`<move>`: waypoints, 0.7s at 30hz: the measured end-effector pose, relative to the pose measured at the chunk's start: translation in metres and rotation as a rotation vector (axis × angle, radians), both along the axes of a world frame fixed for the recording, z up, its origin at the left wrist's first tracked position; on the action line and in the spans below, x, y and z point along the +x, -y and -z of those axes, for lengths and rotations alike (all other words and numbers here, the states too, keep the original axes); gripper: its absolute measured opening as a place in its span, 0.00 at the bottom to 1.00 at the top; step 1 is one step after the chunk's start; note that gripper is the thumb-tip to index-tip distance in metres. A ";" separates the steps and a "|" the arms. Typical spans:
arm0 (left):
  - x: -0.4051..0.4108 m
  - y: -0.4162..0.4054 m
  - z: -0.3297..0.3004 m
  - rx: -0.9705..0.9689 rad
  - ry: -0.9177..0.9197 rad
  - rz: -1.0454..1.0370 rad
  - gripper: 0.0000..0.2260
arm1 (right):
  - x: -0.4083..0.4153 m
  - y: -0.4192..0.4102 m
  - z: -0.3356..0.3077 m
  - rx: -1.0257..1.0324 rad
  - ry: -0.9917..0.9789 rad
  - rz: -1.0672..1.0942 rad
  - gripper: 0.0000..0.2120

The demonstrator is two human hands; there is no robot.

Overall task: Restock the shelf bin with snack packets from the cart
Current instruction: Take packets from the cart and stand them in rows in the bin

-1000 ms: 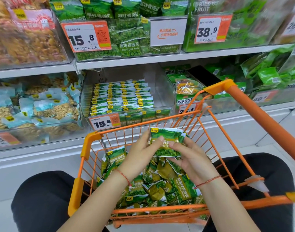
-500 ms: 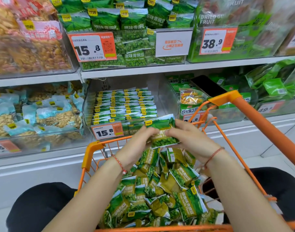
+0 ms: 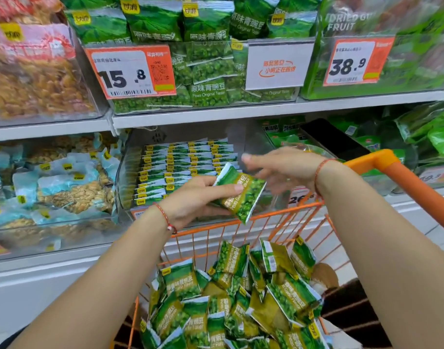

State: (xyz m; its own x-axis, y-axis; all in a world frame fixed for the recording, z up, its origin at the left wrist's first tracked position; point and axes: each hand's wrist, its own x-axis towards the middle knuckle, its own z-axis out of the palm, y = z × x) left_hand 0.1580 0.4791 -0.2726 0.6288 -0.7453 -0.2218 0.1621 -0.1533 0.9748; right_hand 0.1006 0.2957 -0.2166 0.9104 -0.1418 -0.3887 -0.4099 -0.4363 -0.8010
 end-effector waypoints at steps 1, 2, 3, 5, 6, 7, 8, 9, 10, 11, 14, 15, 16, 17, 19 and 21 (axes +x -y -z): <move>0.007 0.003 0.001 0.002 0.022 -0.030 0.14 | 0.009 0.008 0.007 -0.063 0.158 0.155 0.14; 0.015 0.005 0.003 0.005 0.050 -0.072 0.10 | 0.019 0.017 0.015 -0.217 0.330 0.310 0.10; 0.024 0.007 0.005 0.005 0.079 -0.122 0.07 | 0.028 0.026 0.023 -0.448 0.459 0.416 0.08; 0.045 0.014 0.009 0.042 0.161 -0.240 0.09 | 0.043 0.038 0.039 -0.842 0.531 0.416 0.12; 0.055 0.019 0.011 0.083 0.218 -0.300 0.11 | 0.051 0.042 0.048 -0.955 0.500 0.342 0.14; 0.065 0.026 0.013 0.120 0.278 -0.347 0.11 | 0.059 0.046 0.058 -1.040 0.441 0.261 0.16; 0.074 0.034 0.015 0.149 0.338 -0.377 0.10 | 0.067 0.048 0.066 -1.108 0.383 0.209 0.17; 0.082 0.044 0.016 0.170 0.394 -0.390 0.09 | 0.073 0.049 0.071 -1.148 0.348 0.205 0.18; 0.089 0.054 0.017 0.185 0.444 -0.388 0.10 | 0.079 0.048 0.075 -1.156 0.348 0.238 0.17; 0.096 0.067 0.019 0.196 0.490 -0.386 0.11 | 0.085 0.047 0.079 -1.149 0.368 0.289 0.16; 0.117 0.102 0.024 0.240 0.572 -0.389 0.09 | 0.093 0.042 0.094 -1.156 0.470 0.421 0.15; 0.125 0.111 0.026 0.252 0.561 -0.396 0.08 | 0.094 0.041 0.099 -1.163 0.518 0.457 0.15; 0.134 0.120 0.028 0.275 0.547 -0.402 0.09 | 0.095 0.041 0.103 -1.162 0.561 0.493 0.15; 0.142 0.127 0.029 0.316 0.540 -0.407 0.13 | 0.096 0.040 0.105 -1.160 0.585 0.518 0.14; 0.159 0.138 0.034 0.434 0.570 -0.379 0.20 | 0.098 0.039 0.105 -1.163 0.607 0.536 0.17; 0.173 0.147 0.041 0.542 0.647 -0.299 0.23 | 0.098 0.039 0.105 -1.142 0.640 0.538 0.21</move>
State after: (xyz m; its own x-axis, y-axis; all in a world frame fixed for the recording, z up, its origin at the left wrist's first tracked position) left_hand 0.3313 0.3323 -0.3141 0.9039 -0.4266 -0.0304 -0.2875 -0.6586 0.6954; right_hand 0.1989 0.2568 -0.3211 0.6179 -0.4740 0.6274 -0.4373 -0.8702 -0.2267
